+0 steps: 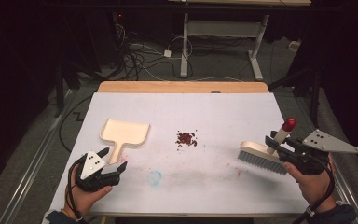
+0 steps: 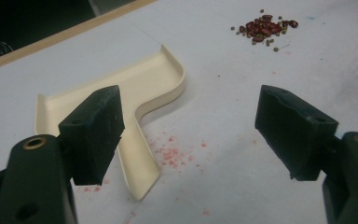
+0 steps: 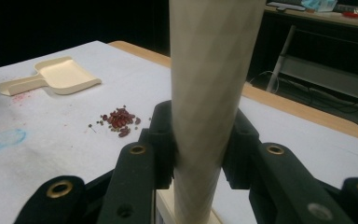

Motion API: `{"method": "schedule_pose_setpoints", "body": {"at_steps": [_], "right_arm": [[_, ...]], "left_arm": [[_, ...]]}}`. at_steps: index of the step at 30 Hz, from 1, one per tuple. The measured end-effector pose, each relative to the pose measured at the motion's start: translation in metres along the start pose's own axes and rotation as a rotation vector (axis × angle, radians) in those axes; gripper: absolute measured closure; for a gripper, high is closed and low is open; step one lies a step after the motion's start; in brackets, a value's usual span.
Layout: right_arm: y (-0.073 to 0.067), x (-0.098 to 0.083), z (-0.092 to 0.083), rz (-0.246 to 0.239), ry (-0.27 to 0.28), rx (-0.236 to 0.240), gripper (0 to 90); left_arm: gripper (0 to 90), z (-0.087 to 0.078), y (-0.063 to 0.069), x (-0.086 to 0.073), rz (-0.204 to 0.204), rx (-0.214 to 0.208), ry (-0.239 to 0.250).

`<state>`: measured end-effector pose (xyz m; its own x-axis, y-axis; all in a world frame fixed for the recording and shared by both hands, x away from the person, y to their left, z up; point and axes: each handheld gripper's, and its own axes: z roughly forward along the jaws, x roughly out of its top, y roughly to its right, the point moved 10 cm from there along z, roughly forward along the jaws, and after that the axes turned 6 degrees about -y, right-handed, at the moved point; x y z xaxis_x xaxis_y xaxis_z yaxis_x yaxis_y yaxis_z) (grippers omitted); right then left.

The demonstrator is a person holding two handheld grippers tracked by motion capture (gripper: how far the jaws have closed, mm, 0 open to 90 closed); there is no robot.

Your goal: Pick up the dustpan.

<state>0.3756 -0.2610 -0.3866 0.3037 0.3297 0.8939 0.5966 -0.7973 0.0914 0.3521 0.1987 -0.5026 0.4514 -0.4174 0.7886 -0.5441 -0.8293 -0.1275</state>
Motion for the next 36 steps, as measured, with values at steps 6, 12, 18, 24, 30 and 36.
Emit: {"method": "schedule_pose_setpoints", "body": {"at_steps": [6, 12, 18, 24, 30, 36], "right_arm": [[-0.002, -0.003, -0.001, 0.000, -0.010, 0.003, 69.9], [-0.004, 0.000, 0.001, -0.014, -0.004, 0.004, 69.9], [-0.003, -0.002, 0.002, -0.015, -0.015, -0.011, 69.9], [-0.003, 0.002, 0.003, -0.013, -0.002, -0.015, 69.9], [-0.007, -0.001, 0.006, -0.028, -0.015, -0.006, 69.8], [-0.009, 0.000, 0.004, -0.023, -0.012, 0.008, 69.9]], "left_arm": [[22.8, 0.005, 0.002, -0.003, 0.025, -0.005, -0.028], [22.8, 0.007, -0.005, -0.010, 0.033, 0.010, -0.059], [22.8, 0.007, -0.004, -0.013, 0.024, -0.003, -0.059], [23.2, 0.008, -0.004, -0.017, 0.019, -0.009, -0.088], [24.4, 0.014, -0.023, -0.032, -0.106, -0.017, -0.165], [22.5, 0.013, -0.024, -0.030, -0.108, -0.014, -0.161]]}}
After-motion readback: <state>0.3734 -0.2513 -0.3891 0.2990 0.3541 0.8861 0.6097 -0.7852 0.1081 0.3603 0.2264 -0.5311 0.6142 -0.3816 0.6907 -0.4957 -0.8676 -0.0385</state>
